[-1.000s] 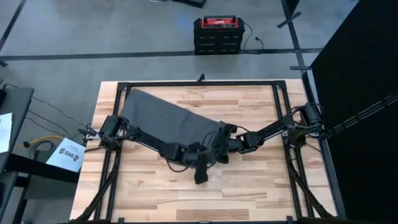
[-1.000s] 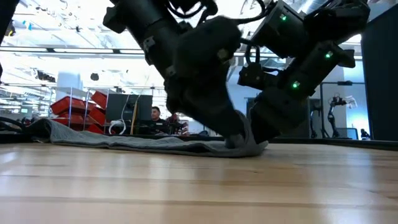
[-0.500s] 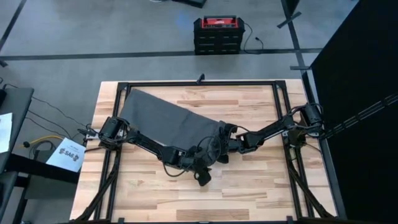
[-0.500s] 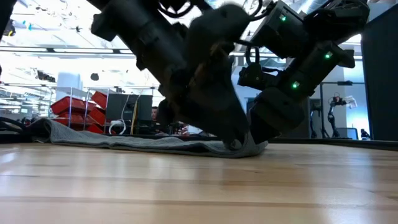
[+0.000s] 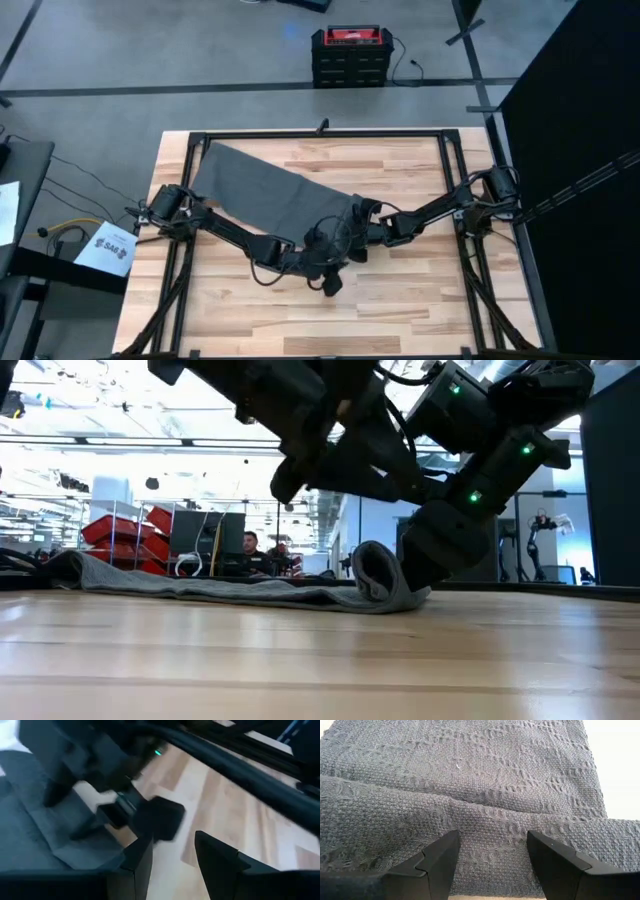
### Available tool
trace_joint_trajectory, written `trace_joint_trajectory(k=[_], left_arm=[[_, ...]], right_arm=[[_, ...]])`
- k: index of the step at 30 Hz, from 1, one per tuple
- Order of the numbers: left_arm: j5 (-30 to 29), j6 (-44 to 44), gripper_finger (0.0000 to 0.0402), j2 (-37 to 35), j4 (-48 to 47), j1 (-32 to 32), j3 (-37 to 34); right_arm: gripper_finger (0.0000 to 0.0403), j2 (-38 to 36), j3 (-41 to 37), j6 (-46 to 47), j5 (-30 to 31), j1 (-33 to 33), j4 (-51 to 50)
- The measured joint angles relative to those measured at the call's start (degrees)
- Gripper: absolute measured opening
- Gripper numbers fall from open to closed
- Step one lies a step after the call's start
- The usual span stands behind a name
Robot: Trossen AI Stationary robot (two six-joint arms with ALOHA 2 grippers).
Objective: Roll towel
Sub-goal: Roll the gray towel
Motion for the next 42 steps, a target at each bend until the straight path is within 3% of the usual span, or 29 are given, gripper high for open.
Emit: trace_joint_trajectory(k=[8, 19, 28, 33, 38, 42], left_arm=[[-3.02, -2.1, 0.0133, 1.05, 2.44, 3.0, -4.2], [-2.95, -2.8, 0.0133, 1.05, 7.99, 4.28, -9.26], [3.19, -1.64, 0.0133, 3.73, 2.84, 3.69, -9.42], [3.09, -2.34, 0.0134, 3.85, -1.38, 2.87, -9.17], [3.06, -2.25, 0.0133, 3.74, -2.93, 2.37, -9.14], [3.17, -1.58, 0.0134, 3.74, -3.06, 2.33, -9.16]], right_arm=[[0.0226, 0.0, 0.0, 0.02, 0.0, 0.0, 0.04], [0.0226, 0.02, 0.0, 0.92, 0.0, 0.0, 0.04], [0.0226, 0.02, -0.02, 1.02, 0.0, 0.0, 0.22], [0.0226, -0.19, -0.02, -0.18, -0.26, 0.08, 0.69], [0.0226, -4.25, -0.15, -1.83, -0.16, 0.35, -2.22], [0.0226, -8.77, -0.11, -2.29, 3.64, -0.01, -7.56]])
